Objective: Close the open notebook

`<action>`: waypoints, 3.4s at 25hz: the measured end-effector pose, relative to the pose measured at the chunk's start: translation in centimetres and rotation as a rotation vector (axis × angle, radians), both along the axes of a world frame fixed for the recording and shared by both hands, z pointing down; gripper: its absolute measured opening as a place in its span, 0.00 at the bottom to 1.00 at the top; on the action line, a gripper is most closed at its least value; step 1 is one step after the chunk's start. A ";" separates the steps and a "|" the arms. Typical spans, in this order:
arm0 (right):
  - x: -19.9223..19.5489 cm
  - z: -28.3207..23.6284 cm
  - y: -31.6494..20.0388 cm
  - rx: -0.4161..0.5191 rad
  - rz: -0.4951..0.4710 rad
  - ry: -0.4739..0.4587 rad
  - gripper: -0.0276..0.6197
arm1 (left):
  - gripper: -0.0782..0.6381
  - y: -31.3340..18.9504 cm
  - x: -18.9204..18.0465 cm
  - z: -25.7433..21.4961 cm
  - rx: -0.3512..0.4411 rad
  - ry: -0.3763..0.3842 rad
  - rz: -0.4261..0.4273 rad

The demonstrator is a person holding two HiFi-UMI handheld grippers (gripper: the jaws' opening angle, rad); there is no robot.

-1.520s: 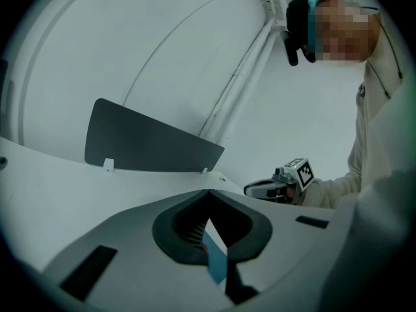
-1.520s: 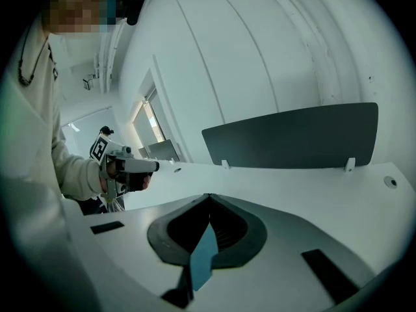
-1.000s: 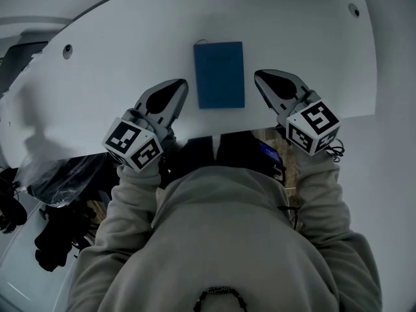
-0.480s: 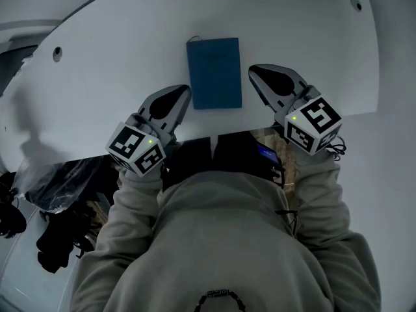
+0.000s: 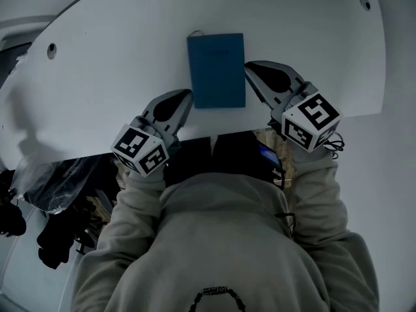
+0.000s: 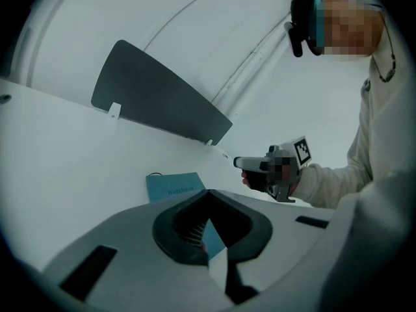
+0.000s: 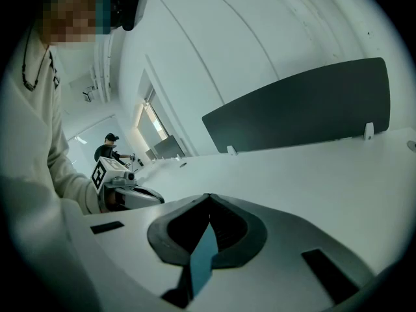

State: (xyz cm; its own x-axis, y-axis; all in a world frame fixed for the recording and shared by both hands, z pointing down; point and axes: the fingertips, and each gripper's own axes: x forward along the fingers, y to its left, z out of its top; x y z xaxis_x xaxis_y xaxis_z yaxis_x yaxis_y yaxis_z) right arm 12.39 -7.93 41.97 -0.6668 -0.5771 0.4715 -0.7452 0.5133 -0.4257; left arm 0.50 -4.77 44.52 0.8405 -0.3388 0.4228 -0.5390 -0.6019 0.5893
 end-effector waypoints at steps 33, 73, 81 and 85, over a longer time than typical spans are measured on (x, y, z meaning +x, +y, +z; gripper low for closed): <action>2.0 11.9 2.4 -0.254 0.096 0.023 0.32 | 0.10 0.0 3.6 7.6 -0.083 -0.032 -0.008; -1.7 8.2 1.6 -0.213 -0.012 -0.086 0.31 | 0.10 0.4 3.8 10.2 -0.112 -0.073 0.021; -4.4 4.8 1.4 -0.161 -0.058 -0.173 0.31 | 0.10 0.4 2.6 9.6 -0.118 -0.026 -0.018; -6.0 3.1 1.4 -0.130 -0.113 -0.222 0.31 | 0.10 1.2 0.5 9.9 -0.127 -0.055 -0.038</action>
